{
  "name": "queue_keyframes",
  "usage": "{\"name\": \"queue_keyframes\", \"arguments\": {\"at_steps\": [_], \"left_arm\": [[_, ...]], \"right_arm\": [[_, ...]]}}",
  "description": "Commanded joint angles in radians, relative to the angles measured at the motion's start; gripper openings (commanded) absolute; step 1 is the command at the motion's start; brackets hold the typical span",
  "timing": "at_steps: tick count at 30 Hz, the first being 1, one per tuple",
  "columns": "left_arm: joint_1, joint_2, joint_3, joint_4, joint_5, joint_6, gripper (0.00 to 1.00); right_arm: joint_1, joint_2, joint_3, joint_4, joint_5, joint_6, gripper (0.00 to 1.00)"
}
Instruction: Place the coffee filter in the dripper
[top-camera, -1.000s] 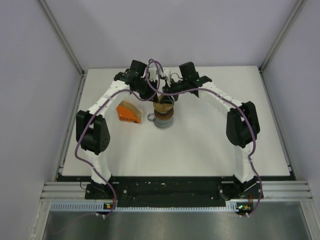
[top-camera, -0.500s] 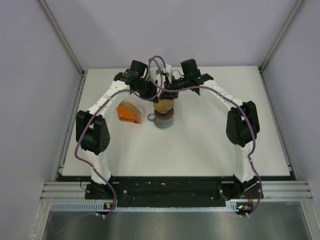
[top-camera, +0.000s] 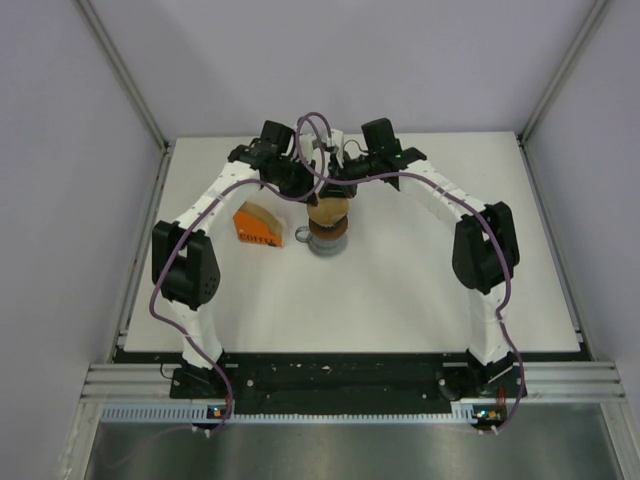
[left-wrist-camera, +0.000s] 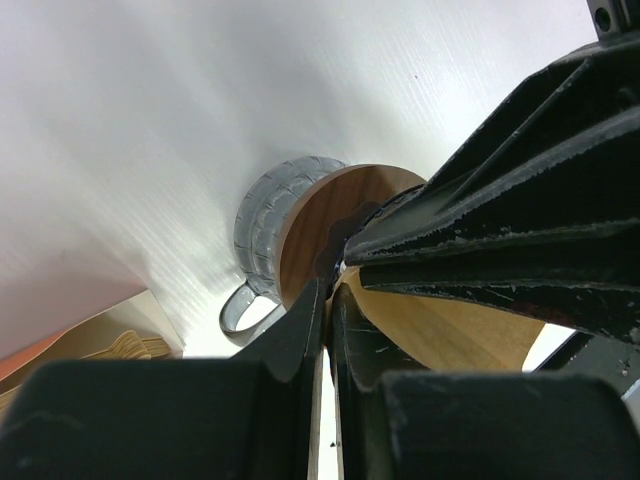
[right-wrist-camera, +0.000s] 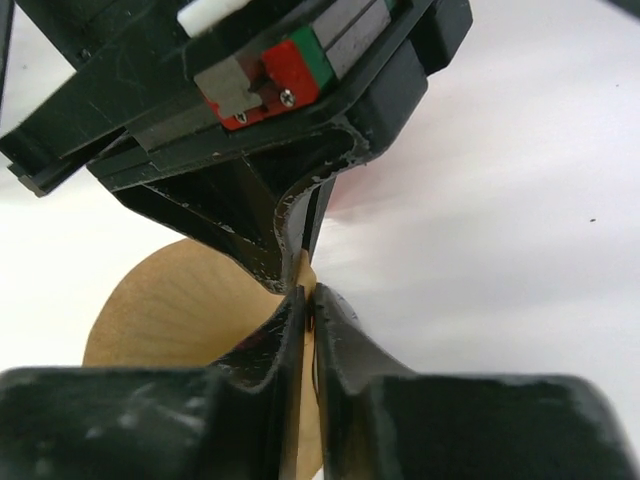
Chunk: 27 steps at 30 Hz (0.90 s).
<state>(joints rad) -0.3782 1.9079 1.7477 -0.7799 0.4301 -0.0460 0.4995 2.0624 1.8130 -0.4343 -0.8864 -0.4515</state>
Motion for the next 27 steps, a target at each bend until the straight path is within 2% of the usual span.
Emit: {"name": "queue_keyframes", "arguments": {"at_steps": [1,3,6,9,14,19,22,23,26,27], "left_arm": [[-0.016,-0.038,-0.014,0.018,-0.002,0.037,0.08],[-0.016,-0.038,-0.014,0.018,-0.001,0.037,0.07],[-0.014,-0.040,-0.014,0.016,-0.001,0.038,0.07],[-0.016,-0.041,-0.014,0.018,0.002,0.037,0.07],[-0.016,-0.043,-0.014,0.016,0.002,0.037,0.07],[-0.016,-0.041,-0.014,0.016,0.001,0.037,0.07],[-0.014,-0.041,-0.014,0.016,-0.001,0.037,0.07],[-0.016,-0.043,-0.014,0.016,-0.004,0.037,0.07],[-0.016,-0.043,-0.013,0.016,-0.001,0.037,0.07],[-0.016,-0.043,-0.011,0.016,0.001,0.037,0.07]], "right_arm": [[0.004,-0.016,-0.004,0.028,0.007,-0.024,0.23],[0.002,-0.019,-0.009,0.028,0.009,-0.032,0.38],[0.001,-0.016,-0.014,0.026,0.000,-0.032,0.39],[0.001,-0.001,-0.015,0.028,0.009,-0.027,0.30],[0.001,0.015,-0.020,0.028,0.020,-0.024,0.21],[0.001,0.010,-0.026,0.023,0.017,-0.038,0.00],[0.001,0.004,-0.034,0.023,0.012,-0.052,0.00],[0.001,0.001,-0.037,0.023,0.014,-0.052,0.05],[-0.001,-0.005,-0.043,0.023,0.015,-0.052,0.34],[-0.003,-0.005,-0.044,0.022,0.007,-0.052,0.39]]}}
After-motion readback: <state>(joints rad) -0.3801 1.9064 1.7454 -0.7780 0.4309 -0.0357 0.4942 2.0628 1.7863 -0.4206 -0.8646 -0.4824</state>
